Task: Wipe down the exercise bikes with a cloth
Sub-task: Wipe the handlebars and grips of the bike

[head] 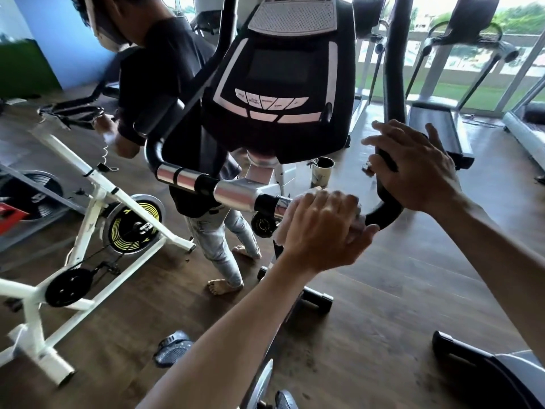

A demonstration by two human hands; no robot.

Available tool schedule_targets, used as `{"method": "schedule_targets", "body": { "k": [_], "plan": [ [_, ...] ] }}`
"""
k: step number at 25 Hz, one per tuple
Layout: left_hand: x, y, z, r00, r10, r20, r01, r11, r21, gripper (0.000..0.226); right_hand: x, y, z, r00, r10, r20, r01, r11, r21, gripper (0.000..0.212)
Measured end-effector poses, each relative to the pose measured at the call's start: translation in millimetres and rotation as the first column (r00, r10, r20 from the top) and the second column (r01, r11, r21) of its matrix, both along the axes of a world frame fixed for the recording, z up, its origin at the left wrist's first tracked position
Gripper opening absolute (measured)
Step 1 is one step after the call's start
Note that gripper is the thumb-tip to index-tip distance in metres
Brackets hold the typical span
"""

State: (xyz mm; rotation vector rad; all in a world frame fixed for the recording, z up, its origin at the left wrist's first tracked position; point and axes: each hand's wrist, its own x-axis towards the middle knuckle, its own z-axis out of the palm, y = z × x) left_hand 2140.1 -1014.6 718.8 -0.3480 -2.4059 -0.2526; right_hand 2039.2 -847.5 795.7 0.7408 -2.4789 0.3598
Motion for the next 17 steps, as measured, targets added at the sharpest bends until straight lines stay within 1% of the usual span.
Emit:
{"method": "schedule_targets", "body": {
  "k": [1,2,3,4,6,7,8,10,12,13,14,15,16,17],
  "plan": [
    [-3,-14,-8,0.993,-0.102,-0.061,0.099,0.994,-0.048,0.053,0,0,-1,1.0,0.009,0.001,-0.009,1.0,0.005,0.047],
    [-7,-29,-11,0.984,-0.149,-0.101,0.14,0.986,-0.089,0.048,-1,0,-1,1.0,0.016,-0.002,-0.016,1.0,0.017,0.048],
    [-11,-39,-15,0.983,-0.129,-0.132,0.119,0.99,-0.077,0.044,-1,0,-2,1.0,0.014,-0.006,-0.014,0.999,0.029,0.049],
    [-13,-42,-18,0.985,-0.049,-0.168,0.047,0.999,-0.013,0.042,0,-1,-2,1.0,0.005,-0.012,-0.005,0.999,0.034,0.048],
    [-9,-22,-17,0.964,0.197,-0.181,-0.169,0.972,0.162,0.042,1,-4,-2,0.999,-0.022,-0.024,0.023,0.999,0.033,0.046],
    [-6,-2,-16,0.959,0.229,-0.168,-0.198,0.963,0.184,0.041,2,-6,-2,0.999,-0.034,-0.025,0.035,0.999,0.03,0.046],
    [-4,18,-17,0.966,0.191,-0.175,-0.163,0.973,0.162,0.039,3,-7,-1,0.999,-0.038,-0.029,0.039,0.999,0.031,0.045],
    [-4,34,-20,0.977,0.007,-0.213,0.005,0.998,0.058,0.036,3,-6,-1,0.999,-0.029,-0.035,0.031,0.999,0.043,0.044],
    [-14,9,-23,0.955,-0.151,-0.254,0.139,0.988,-0.062,0.038,1,-2,-1,0.999,-0.021,-0.03,0.023,0.998,0.051,0.044],
    [-18,-8,-25,0.94,-0.18,-0.289,0.166,0.983,-0.074,0.037,1,-2,-1,0.999,-0.018,-0.03,0.019,0.998,0.053,0.045],
    [-19,-20,-26,0.928,-0.149,-0.341,0.146,0.989,-0.035,0.033,0,-3,-1,0.999,-0.018,-0.028,0.02,0.998,0.055,0.045],
    [-18,-24,-28,0.923,-0.058,-0.38,0.086,0.995,0.056,0.028,0,-3,-1,0.999,-0.024,-0.026,0.025,0.998,0.054,0.045],
    [-16,-19,-29,0.923,0.073,-0.378,-0.005,0.984,0.18,0.026,1,-4,-2,0.999,-0.034,-0.028,0.035,0.998,0.048,0.045],
    [-14,-7,-27,0.924,0.183,-0.336,-0.088,0.956,0.281,0.025,1,-5,-3,0.999,-0.043,-0.03,0.045,0.998,0.042,0.045]
  ]
}}
